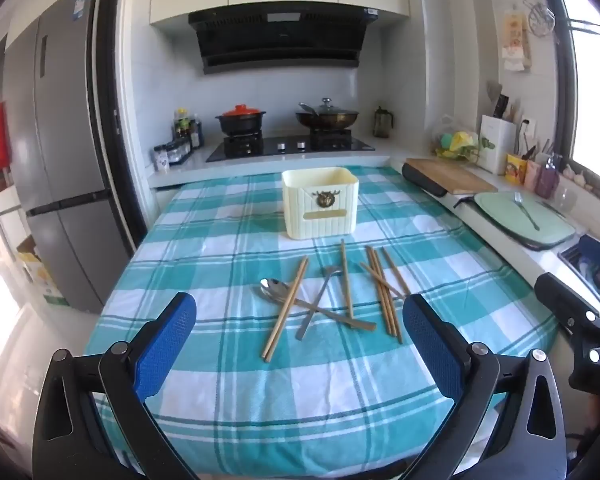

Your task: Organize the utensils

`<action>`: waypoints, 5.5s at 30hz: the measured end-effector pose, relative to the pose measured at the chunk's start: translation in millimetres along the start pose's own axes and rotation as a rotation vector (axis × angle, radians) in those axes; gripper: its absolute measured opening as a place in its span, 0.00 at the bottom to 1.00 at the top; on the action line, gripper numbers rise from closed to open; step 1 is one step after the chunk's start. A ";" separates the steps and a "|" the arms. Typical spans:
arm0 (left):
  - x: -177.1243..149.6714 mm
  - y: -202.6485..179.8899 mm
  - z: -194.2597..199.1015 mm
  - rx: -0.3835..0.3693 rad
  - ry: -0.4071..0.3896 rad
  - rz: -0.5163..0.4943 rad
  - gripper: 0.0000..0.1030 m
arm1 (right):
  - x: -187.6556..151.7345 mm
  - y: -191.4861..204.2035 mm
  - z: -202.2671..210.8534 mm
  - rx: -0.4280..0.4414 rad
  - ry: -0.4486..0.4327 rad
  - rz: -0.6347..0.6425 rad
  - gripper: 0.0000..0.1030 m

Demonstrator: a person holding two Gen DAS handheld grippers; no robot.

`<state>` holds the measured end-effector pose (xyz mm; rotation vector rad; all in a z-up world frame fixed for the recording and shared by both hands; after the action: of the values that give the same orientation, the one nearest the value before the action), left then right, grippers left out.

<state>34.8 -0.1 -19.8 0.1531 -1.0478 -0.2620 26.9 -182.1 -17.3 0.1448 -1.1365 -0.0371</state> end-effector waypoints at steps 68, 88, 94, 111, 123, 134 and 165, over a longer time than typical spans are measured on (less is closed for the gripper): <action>-27.8 55.6 -132.5 -0.144 0.196 0.085 1.00 | -1.1 -55.7 -87.5 -0.077 0.163 -0.046 1.00; -25.0 40.9 -306.3 -0.219 0.394 -0.198 0.99 | -20.0 -57.3 -139.4 -0.076 0.297 -0.095 1.00; -29.8 39.4 -324.9 -0.186 0.434 -0.266 1.00 | -18.5 -53.8 -141.4 -0.071 0.297 -0.089 1.00; -22.7 42.7 -325.1 -0.301 0.445 -0.206 0.94 | -23.3 -66.2 -162.8 -0.098 0.324 -0.109 1.00; -30.4 40.1 -332.0 -0.259 0.486 -0.252 0.80 | -26.9 -63.6 -162.5 -0.094 0.331 -0.103 1.00; -26.2 34.5 -323.1 -0.354 0.470 -0.145 0.05 | -39.3 -76.6 -271.9 0.028 0.578 -0.162 0.74; 63.7 95.8 -245.6 -0.338 0.107 0.084 0.05 | 88.4 -11.9 -281.8 0.219 0.355 -0.067 0.06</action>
<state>292.0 73.6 -63.8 -0.1792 -0.8876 -0.3465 320.0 -175.9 -55.5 0.3695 -0.7787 0.0523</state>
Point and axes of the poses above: each gripper's, at about its wrist camera, not at the fingertips, and z roughly against the way its jaws point, y to its left, x to its top, the point moved 4 cm from there along -z, roughly the way its jaws point, and after that the axes turned 15 degrees about -z, right-handed, at the moved point
